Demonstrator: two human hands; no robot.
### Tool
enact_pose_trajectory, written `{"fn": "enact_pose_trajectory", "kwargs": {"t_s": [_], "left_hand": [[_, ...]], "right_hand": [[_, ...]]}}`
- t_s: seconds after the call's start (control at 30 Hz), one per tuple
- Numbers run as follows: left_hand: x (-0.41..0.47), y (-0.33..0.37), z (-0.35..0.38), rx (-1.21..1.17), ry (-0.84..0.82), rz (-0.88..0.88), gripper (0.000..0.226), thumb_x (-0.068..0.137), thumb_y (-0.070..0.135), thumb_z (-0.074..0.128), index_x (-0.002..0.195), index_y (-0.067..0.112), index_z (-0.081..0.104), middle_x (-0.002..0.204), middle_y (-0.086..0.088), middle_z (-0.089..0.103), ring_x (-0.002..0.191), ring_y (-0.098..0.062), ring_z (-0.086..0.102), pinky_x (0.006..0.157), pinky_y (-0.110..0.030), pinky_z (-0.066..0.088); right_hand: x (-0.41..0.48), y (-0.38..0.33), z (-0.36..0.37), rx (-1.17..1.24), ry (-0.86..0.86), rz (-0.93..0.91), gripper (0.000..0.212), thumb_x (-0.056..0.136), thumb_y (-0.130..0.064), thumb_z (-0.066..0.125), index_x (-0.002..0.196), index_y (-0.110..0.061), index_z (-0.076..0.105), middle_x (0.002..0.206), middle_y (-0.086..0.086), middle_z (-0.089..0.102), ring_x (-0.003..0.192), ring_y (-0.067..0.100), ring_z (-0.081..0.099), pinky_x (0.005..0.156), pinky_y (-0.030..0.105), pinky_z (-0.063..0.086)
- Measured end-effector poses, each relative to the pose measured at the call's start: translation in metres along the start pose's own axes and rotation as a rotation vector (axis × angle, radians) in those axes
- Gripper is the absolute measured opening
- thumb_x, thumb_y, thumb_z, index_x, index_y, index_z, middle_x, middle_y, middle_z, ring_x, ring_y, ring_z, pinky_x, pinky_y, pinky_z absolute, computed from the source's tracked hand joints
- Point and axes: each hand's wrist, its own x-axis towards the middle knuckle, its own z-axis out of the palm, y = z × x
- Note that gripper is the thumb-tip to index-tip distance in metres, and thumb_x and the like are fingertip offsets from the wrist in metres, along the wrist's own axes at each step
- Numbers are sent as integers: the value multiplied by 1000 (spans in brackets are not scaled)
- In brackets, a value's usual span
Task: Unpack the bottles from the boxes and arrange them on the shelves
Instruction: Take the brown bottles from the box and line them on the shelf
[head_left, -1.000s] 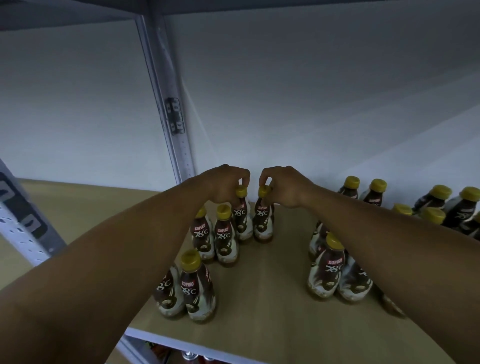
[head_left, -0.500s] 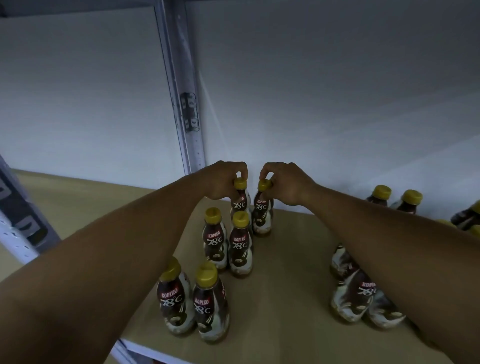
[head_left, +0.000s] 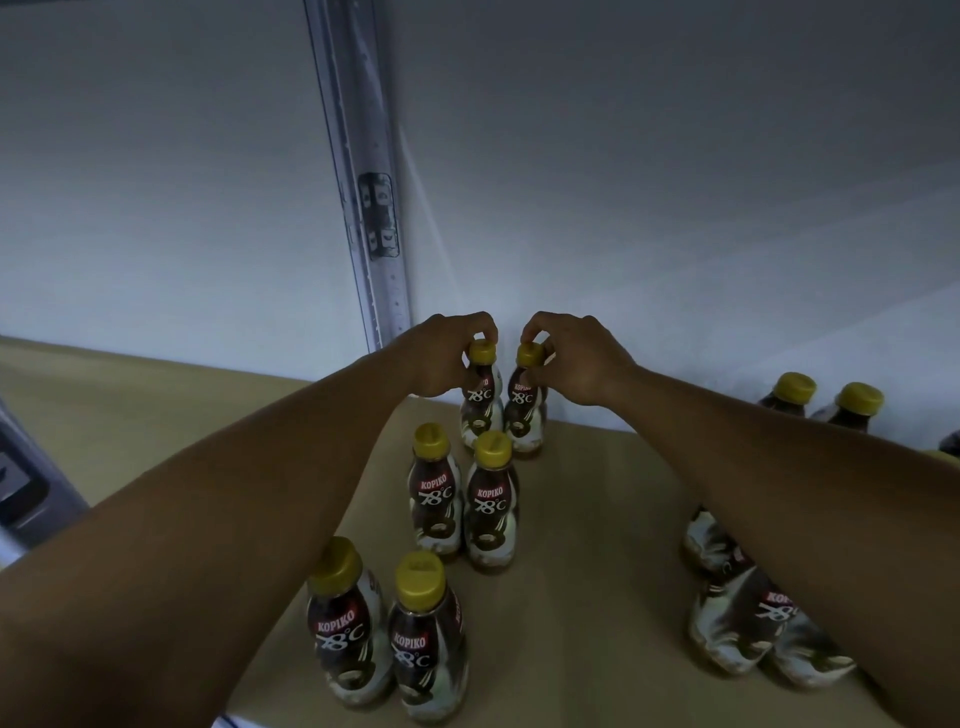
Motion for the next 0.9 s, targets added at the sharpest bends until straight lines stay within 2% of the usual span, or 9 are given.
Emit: {"fn": "enact_pose_trajectory", "kwargs": {"t_s": [0.07,0.13,0.3,0.67,0.9], "left_hand": [[1,-3,0,-2,12,13,47,84,14,82,122,22,55,112,-5,67,76,-13,60,82,-41,55],[0,-6,2,-1,29,27,46,85,17,81,122,22,55,113,-6,67,73,-13,60,81,-43,56],[1,-11,4,-10,55,34,45,86,19,80,123,24,55,112,-6,68,76,-22,65,80,-47,57],[6,-22,4,-45,59,53,45,87,19,79,124,22,55,111,-5,67,78,-26,67,80,-48,57],[10,-27,13,-74,114,67,43,87,18,78,122,23,54,104,-5,66,77,-29,67,77,-52,56]], "right_hand": [[1,1,2,4,7,2,38,81,-24,83,113,-26,62,102,3,70,90,21,66,84,40,57],[2,1,3,2,13,2,38,82,-23,82,114,-26,61,103,4,70,89,22,66,84,41,58],[3,0,8,-9,38,13,38,84,-19,80,116,-26,60,108,5,70,90,24,66,84,40,57],[10,2,15,3,73,22,38,84,-21,80,116,-26,60,107,4,70,88,23,67,86,43,57],[11,8,20,26,78,15,40,85,-18,76,117,-33,58,112,3,69,89,24,67,86,44,57]]}}
